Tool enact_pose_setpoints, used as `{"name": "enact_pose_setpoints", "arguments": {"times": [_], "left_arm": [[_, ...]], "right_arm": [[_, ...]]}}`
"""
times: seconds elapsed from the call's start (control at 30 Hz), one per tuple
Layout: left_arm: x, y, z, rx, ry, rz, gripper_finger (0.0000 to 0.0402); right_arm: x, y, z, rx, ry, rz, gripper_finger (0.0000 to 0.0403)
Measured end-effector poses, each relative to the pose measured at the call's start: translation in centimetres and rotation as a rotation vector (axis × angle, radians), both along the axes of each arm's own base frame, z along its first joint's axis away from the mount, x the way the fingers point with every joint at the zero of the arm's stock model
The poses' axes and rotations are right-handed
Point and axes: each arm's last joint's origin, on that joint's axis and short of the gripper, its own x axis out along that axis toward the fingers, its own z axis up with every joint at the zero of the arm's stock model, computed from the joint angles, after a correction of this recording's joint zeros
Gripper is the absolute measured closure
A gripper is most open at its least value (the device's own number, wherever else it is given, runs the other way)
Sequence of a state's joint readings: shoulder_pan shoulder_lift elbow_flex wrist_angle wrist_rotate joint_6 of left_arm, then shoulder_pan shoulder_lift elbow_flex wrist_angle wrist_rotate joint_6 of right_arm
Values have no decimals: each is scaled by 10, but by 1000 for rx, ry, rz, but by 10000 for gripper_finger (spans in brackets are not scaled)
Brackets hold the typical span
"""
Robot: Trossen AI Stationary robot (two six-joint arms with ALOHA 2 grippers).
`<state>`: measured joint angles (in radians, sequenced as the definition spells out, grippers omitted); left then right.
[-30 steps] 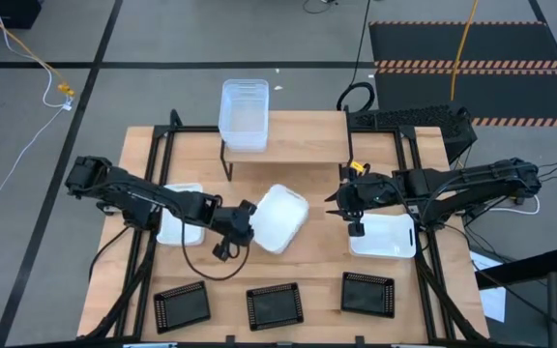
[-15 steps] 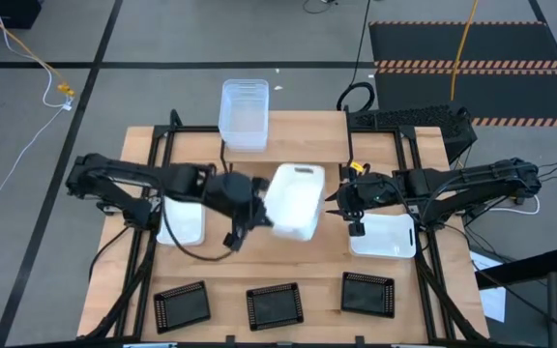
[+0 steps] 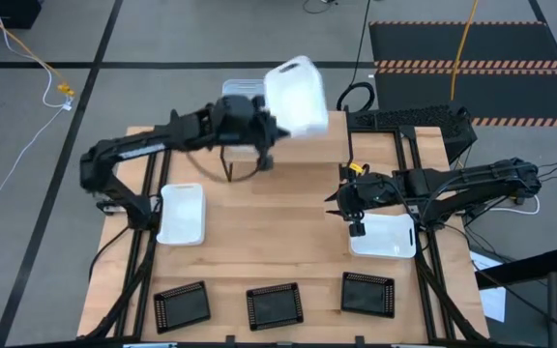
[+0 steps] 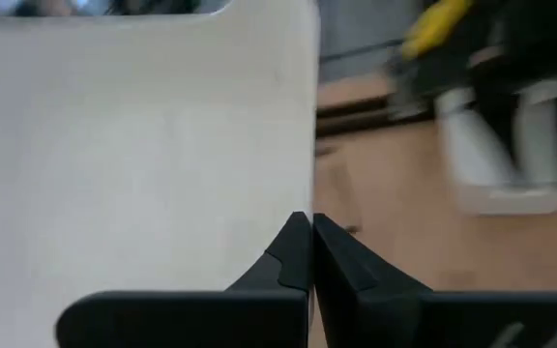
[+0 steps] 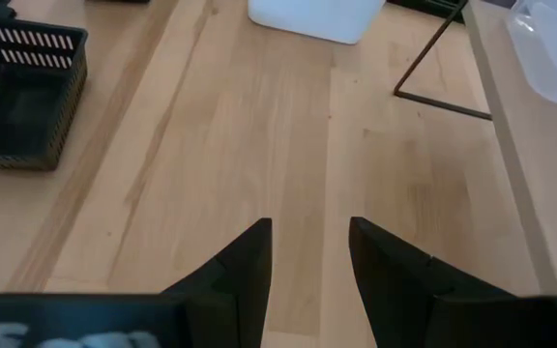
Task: Stack baskets on shelf by color
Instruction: Put the middle white bin on the shelf
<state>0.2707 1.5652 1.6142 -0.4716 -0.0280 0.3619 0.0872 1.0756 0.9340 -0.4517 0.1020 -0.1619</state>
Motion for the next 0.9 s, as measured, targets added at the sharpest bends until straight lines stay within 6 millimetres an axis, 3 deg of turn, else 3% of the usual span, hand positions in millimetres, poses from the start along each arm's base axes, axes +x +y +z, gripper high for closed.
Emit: {"name": "enact_pose_setpoints", "arguments": {"times": [0.13, 0.27, 0.43, 0.9], "left_arm": [[9, 38, -25, -39, 63, 85, 401], [19, 53, -45, -78, 114, 86, 401], [23, 55, -59, -77, 189, 64, 401], [14, 46, -65, -107, 324, 42, 399]], "right_arm": [[0, 0, 0, -1, 0, 0, 268], [0, 0, 0, -1, 4, 0, 268], [-1, 0, -1, -2, 13, 0, 268], [-1, 0, -14, 11, 16, -11, 268]]}}
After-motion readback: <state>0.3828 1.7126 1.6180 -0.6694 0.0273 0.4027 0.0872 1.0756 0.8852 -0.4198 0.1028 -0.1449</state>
